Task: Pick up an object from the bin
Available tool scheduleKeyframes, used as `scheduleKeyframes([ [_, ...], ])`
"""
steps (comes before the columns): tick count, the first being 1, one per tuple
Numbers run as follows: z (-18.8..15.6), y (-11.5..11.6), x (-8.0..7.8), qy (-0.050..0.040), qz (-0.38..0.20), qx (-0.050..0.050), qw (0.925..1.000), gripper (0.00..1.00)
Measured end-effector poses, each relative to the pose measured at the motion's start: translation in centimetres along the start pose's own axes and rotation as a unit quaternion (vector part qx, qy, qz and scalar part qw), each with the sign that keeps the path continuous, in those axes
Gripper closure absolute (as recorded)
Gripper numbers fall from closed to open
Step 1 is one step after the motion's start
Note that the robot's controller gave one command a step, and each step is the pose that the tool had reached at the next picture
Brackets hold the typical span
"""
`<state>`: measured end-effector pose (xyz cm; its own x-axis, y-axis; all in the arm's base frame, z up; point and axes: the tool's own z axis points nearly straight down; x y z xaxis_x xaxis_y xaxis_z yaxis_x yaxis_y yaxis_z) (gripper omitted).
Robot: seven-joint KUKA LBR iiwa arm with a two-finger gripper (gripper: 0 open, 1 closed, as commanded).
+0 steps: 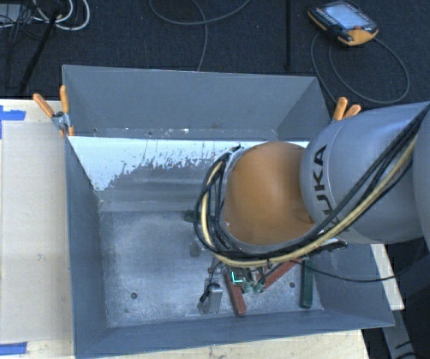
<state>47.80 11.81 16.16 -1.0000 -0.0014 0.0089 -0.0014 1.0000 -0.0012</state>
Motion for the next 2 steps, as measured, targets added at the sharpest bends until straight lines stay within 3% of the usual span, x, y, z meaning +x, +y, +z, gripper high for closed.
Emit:
scheduleKeyframes([
  [1, -0.3, 0.0, -0.2, -0.0031, 0.001, 0.0, 1.0, 0.0],
  [2, 4.5, -3.7, -2.5, -0.0072, -0.032, -0.001, 0.9994, 0.0],
])
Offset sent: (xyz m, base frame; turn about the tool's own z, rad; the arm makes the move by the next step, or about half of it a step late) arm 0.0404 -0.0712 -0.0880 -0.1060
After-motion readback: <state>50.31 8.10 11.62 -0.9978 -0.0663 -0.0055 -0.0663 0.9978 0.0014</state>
